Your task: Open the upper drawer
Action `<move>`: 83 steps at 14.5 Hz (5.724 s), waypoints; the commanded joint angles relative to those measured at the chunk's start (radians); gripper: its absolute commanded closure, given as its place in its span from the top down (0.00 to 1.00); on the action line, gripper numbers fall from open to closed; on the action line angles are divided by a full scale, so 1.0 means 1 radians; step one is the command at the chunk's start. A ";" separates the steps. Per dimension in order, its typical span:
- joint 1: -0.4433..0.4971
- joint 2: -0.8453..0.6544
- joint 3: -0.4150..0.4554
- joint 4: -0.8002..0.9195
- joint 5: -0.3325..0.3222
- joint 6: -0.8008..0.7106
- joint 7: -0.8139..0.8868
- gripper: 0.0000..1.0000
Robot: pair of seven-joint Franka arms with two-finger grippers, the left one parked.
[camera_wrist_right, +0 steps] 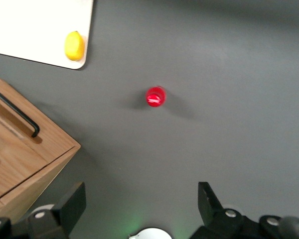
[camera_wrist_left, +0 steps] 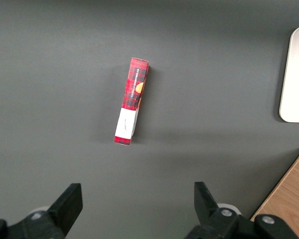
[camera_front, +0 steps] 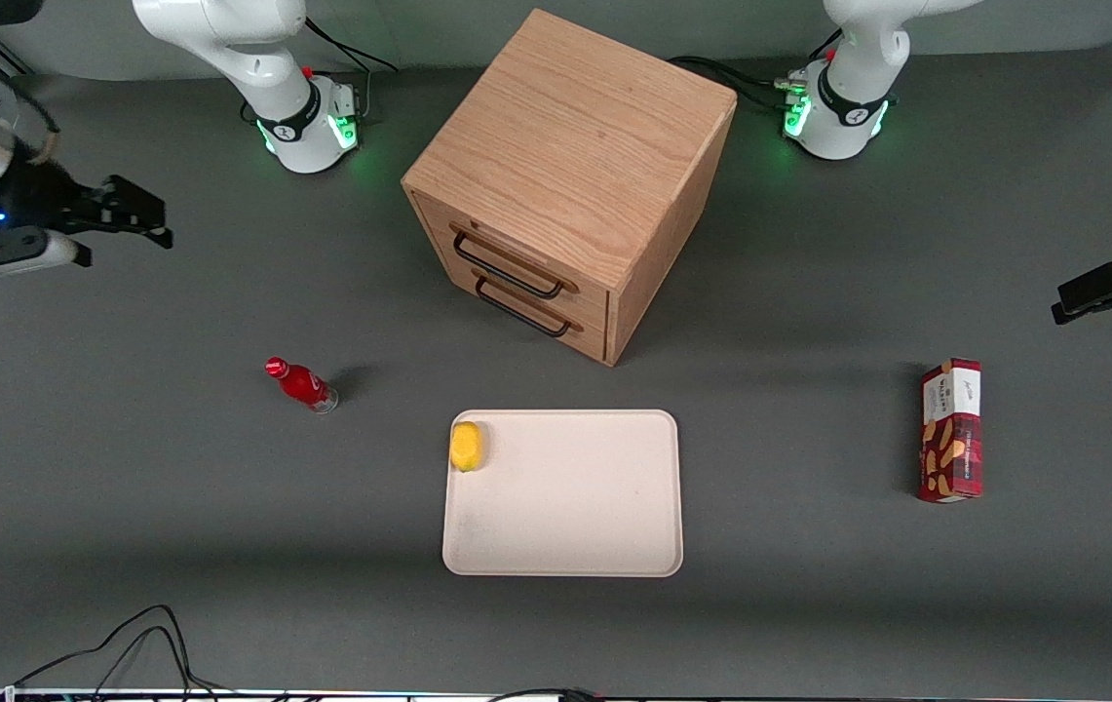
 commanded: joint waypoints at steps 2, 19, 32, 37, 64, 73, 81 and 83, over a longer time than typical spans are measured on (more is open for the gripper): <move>0.027 0.040 0.110 0.045 0.007 0.029 0.077 1.00; 0.197 0.577 0.290 0.277 0.189 0.192 -0.271 1.00; 0.212 0.472 0.322 0.046 0.147 0.278 -0.429 1.00; 0.206 0.464 0.322 0.019 0.147 0.306 -0.446 1.00; 0.205 0.554 0.305 0.026 0.147 0.431 -0.427 1.00; 0.200 0.579 0.285 0.067 0.133 0.431 -0.427 1.00; 0.201 0.608 0.245 0.130 0.132 0.428 -0.435 1.00; 0.194 0.608 0.242 0.131 0.123 0.428 -0.436 1.00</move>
